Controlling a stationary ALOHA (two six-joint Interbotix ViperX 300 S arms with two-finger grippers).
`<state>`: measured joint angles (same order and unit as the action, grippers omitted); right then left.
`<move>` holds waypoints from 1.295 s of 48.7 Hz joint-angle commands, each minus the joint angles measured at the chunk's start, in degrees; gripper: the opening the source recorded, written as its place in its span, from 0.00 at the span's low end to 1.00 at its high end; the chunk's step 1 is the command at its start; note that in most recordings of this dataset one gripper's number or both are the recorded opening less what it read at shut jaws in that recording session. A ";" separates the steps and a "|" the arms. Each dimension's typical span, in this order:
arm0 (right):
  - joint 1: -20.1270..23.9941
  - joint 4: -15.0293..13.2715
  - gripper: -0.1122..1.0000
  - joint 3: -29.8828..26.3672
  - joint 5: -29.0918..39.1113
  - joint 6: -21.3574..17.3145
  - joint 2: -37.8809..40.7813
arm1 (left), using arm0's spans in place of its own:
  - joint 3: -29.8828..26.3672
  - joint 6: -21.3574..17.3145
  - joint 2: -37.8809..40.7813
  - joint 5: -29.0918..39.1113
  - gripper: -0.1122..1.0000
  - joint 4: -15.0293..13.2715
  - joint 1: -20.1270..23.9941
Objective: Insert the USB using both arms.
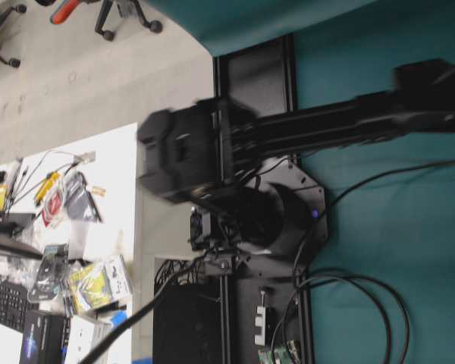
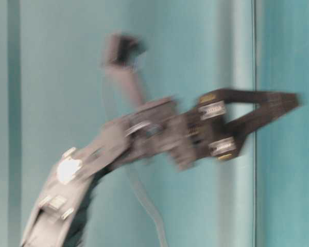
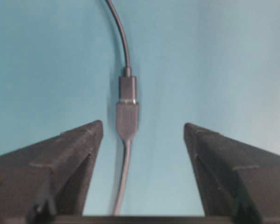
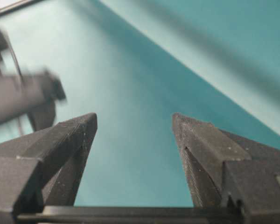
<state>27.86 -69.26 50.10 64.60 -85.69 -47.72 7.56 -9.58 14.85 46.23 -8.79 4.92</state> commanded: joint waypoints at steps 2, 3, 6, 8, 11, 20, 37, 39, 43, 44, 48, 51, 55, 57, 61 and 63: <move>0.09 -0.18 0.76 1.05 -2.72 -0.62 -2.55 | 3.08 3.08 -7.91 -1.49 0.80 0.26 -0.26; 0.09 -0.18 0.76 1.41 -3.43 -0.62 -3.16 | 4.31 3.96 -9.58 -2.37 0.79 0.26 -0.35; 0.09 -0.18 0.76 2.81 -5.45 -0.70 -5.10 | 6.68 5.62 -13.18 -5.01 0.79 0.26 -0.44; 0.09 -0.18 0.76 3.78 -6.86 -0.70 -6.33 | 8.44 6.42 -15.64 -7.47 0.79 0.26 -0.44; 0.00 -0.26 0.76 4.48 -7.82 -0.62 -7.47 | 11.16 6.68 -19.07 -11.51 0.79 0.26 -0.53; -1.05 -1.41 0.76 5.54 -8.96 0.09 -7.91 | 20.83 6.33 -29.62 -24.79 0.79 0.53 -0.35; -23.20 -3.60 0.76 8.96 -32.26 5.63 -7.82 | 43.07 -1.32 -51.24 -53.79 0.79 0.44 0.70; -27.07 -3.60 0.76 9.49 -36.65 5.89 -7.82 | 45.09 -1.32 -53.61 -56.07 0.79 0.44 1.05; -35.33 -3.60 0.77 10.90 -46.32 6.50 -7.73 | 48.78 -1.32 -57.39 -57.83 0.79 0.26 1.23; -37.00 -3.52 0.76 11.25 -48.34 6.68 -7.73 | 49.57 -1.32 -58.27 -57.74 0.79 0.26 1.23; -41.75 -3.52 0.76 12.66 -55.28 7.73 -7.73 | 52.73 -1.23 -60.91 -57.39 0.79 0.26 1.41; -43.59 -3.52 0.76 14.24 -59.15 9.40 -7.73 | 55.28 -1.23 -62.75 -58.10 0.79 0.26 2.11; -44.12 -2.99 0.76 16.17 -61.96 11.95 -7.73 | 58.27 -1.05 -64.95 -60.47 0.79 0.26 3.60; -44.12 -2.02 0.76 16.96 -62.31 12.83 -7.73 | 59.77 -0.97 -65.83 -62.93 0.79 0.18 4.39; -44.12 -0.26 0.76 18.11 -62.93 13.97 -7.73 | 61.79 -0.88 -66.53 -66.09 0.79 0.18 4.75; -44.12 -0.18 0.76 18.54 -63.37 14.33 -7.73 | 62.49 -0.88 -66.53 -67.06 0.79 0.26 4.75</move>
<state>-16.00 -70.22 68.73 2.29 -71.81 -55.72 69.52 -10.02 -51.68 -18.28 -8.53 9.58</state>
